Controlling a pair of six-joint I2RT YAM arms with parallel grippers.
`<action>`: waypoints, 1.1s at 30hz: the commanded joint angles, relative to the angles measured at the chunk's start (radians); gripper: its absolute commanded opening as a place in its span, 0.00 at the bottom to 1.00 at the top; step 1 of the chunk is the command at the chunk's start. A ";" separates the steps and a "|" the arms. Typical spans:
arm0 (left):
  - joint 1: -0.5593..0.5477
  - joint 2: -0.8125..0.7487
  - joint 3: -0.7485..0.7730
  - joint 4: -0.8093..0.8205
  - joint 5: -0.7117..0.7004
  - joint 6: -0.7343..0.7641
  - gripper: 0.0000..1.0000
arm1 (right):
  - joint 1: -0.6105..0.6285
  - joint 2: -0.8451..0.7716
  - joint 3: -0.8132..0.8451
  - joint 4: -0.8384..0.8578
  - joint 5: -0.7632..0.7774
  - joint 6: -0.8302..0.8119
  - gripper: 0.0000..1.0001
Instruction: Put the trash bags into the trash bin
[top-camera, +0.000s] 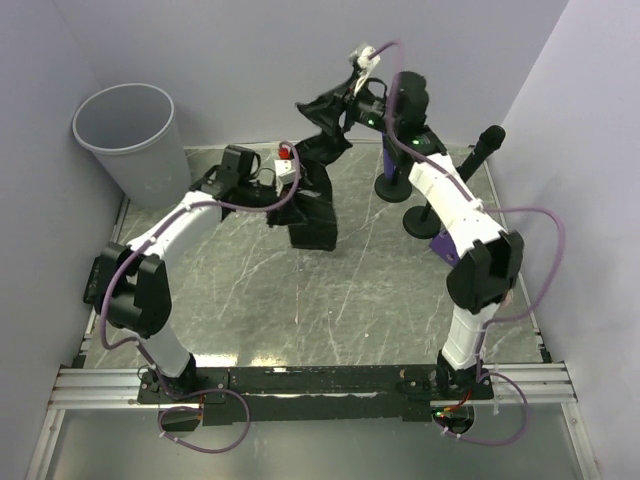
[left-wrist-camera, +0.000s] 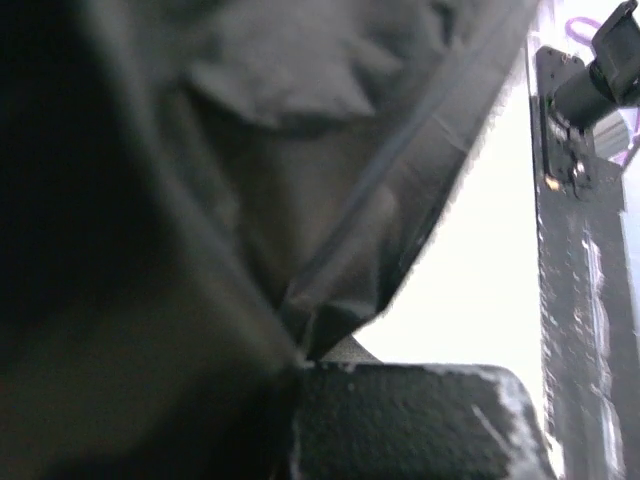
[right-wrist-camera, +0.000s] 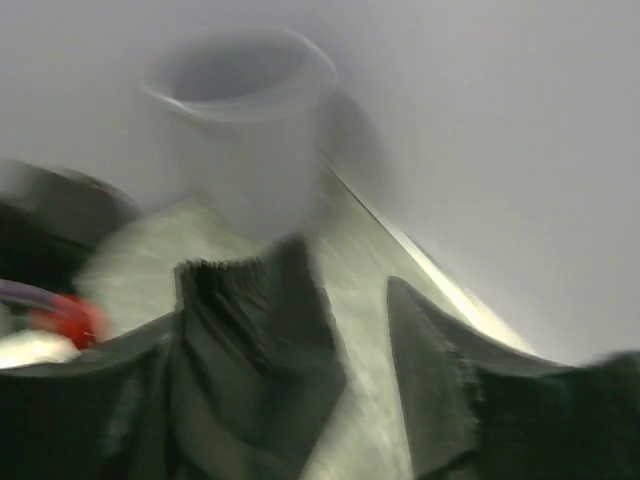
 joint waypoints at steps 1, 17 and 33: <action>0.089 0.082 0.141 -0.557 0.023 0.255 0.01 | -0.031 0.098 0.006 -0.181 0.358 -0.106 0.76; 0.187 0.459 0.613 -1.069 0.151 0.104 0.01 | -0.046 -0.403 -0.641 -0.129 0.318 -0.476 0.89; 0.235 0.368 0.147 -0.591 0.671 -0.811 0.01 | 0.174 -0.615 -0.991 -0.232 0.012 -1.355 0.84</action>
